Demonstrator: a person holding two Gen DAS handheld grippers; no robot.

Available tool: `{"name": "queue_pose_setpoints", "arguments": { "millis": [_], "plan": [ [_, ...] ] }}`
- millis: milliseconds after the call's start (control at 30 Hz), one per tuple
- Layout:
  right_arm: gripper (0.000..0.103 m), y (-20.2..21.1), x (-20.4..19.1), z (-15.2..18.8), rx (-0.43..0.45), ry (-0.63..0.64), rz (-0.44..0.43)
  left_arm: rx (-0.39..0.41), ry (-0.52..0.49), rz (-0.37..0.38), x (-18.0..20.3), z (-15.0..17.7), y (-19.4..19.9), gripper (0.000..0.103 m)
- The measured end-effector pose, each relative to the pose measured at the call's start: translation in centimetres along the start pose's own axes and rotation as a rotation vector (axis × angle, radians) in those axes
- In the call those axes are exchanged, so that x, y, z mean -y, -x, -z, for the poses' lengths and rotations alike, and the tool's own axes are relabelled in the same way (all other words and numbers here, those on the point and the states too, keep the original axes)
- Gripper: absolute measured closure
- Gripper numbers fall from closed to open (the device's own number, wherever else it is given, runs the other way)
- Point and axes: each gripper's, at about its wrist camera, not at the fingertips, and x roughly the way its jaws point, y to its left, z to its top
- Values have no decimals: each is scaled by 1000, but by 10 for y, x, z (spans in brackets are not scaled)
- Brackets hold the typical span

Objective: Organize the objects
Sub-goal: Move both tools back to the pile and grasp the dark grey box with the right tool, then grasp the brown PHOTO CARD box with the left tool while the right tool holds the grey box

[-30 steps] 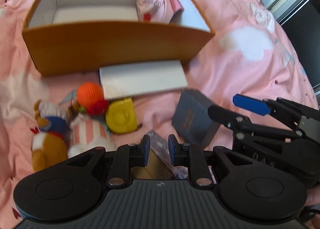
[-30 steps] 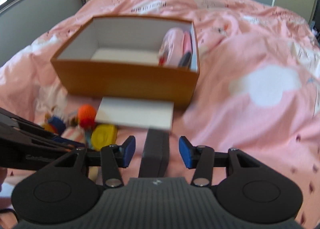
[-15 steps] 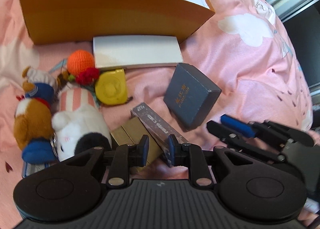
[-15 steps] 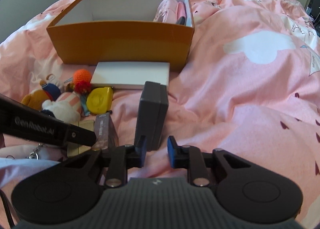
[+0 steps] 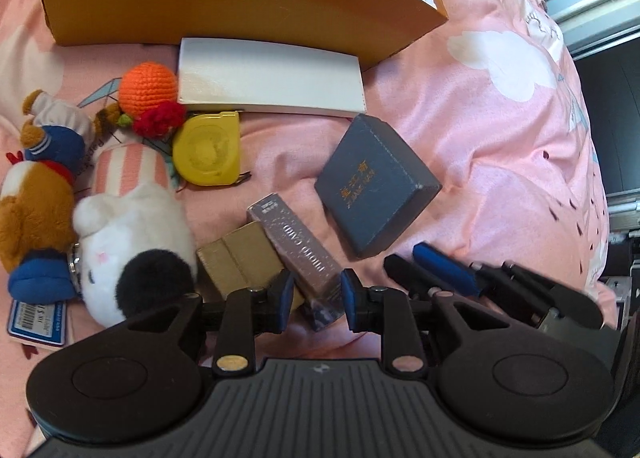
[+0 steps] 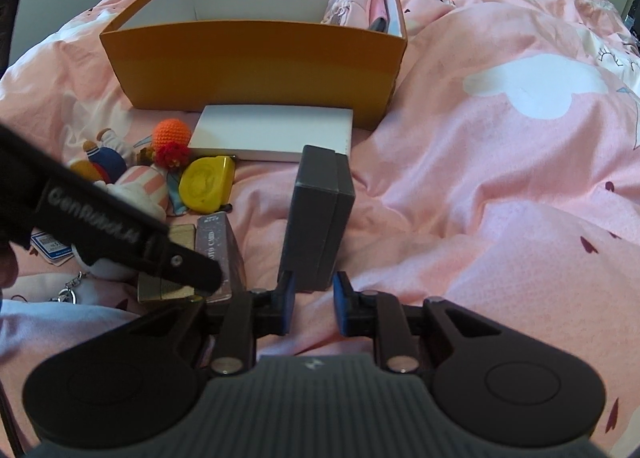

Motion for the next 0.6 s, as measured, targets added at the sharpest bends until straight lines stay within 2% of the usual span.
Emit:
{"name": "queue_pose_setpoints", "arguments": {
  "millis": [100, 267, 333, 433, 600],
  "plan": [
    [81, -2, 1, 1, -6, -6, -6, -10, 25, -4, 2, -4, -5, 73],
    [81, -4, 3, 1, -10, -12, -14, -45, 77, -22, 5, -9, -17, 64],
    [81, -4, 4, 1, -13, -14, -16, -53, 94, -39, 6, -11, -21, 56],
    [81, -4, 4, 1, -15, -12, -16, -63, 98, -72, 11, -14, -28, 52],
    [81, -9, 5, 1, -33, -7, -33, -86, 111, -102, 14, -16, -38, 51]
  ]
}}
